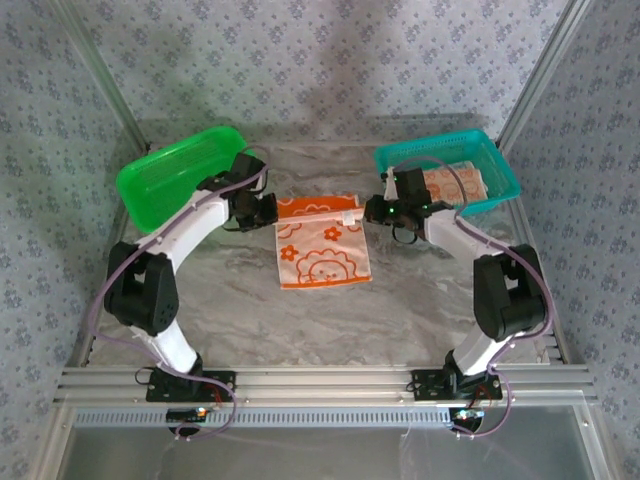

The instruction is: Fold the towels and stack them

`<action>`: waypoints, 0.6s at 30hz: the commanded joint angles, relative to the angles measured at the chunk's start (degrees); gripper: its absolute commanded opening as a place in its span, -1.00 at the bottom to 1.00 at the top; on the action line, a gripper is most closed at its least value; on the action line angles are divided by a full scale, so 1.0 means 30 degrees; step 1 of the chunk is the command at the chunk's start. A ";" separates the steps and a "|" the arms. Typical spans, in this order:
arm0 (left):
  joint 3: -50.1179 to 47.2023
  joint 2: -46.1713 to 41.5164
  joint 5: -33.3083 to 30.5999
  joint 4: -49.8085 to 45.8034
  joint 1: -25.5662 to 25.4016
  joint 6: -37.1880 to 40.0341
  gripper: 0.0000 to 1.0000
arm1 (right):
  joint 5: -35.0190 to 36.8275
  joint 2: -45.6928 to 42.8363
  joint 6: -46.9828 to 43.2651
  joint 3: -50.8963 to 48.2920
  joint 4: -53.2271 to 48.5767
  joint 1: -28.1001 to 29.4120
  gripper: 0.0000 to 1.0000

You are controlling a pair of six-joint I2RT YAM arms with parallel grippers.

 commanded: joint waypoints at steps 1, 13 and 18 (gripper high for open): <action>-0.0992 -0.1228 -0.1215 -0.0168 -0.0060 -0.0765 -1.00 | 0.0957 -0.1434 0.0127 -0.1020 0.0131 -0.0129 -1.00; -0.4292 -0.3152 -0.2077 0.0871 -0.2026 -0.2433 -1.00 | 0.1511 -0.3167 0.0303 -0.4165 0.0153 0.0817 -1.00; -0.5429 -0.3766 -0.2325 0.1083 -0.2491 -0.3002 -1.00 | 0.1753 -0.3730 0.0450 -0.4979 0.0005 0.1273 -1.00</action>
